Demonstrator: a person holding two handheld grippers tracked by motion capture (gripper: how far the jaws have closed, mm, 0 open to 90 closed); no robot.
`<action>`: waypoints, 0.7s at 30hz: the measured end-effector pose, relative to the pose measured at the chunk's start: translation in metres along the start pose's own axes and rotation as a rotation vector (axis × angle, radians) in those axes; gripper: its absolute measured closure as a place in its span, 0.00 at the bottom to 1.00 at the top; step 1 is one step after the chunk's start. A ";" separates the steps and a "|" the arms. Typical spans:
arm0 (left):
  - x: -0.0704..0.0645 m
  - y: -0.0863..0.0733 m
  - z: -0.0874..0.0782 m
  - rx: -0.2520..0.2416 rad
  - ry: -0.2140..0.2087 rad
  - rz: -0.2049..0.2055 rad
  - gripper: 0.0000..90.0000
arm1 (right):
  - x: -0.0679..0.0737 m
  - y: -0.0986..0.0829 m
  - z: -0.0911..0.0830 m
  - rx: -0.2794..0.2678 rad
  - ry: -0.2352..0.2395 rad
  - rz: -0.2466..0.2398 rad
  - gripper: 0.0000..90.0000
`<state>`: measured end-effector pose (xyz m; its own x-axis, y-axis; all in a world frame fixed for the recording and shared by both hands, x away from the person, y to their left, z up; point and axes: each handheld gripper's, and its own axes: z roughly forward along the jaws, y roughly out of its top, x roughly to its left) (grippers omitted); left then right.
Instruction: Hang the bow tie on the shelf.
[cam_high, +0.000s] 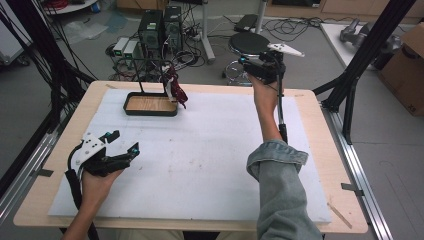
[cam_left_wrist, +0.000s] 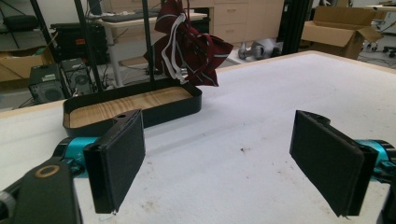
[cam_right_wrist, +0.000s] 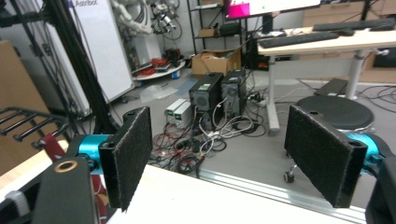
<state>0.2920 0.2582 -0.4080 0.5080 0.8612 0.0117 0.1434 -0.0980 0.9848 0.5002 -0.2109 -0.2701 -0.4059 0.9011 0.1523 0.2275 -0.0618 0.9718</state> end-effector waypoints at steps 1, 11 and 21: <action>0.000 0.000 0.000 0.002 0.000 0.000 0.21 | -0.003 0.001 -0.004 -0.003 -0.004 0.004 0.25; 0.000 -0.002 0.001 0.005 0.006 -0.002 0.21 | -0.033 0.001 -0.037 -0.026 -0.044 0.004 0.24; 0.000 -0.002 0.001 0.014 0.008 0.004 0.20 | -0.056 -0.007 -0.077 -0.048 -0.067 0.005 0.23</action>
<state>0.2928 0.2576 -0.4106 0.5018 0.8648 0.0170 0.1537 -0.1084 0.9822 0.4535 -0.2937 -0.2714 -0.3443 0.9274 0.1459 0.1858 -0.0850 0.9789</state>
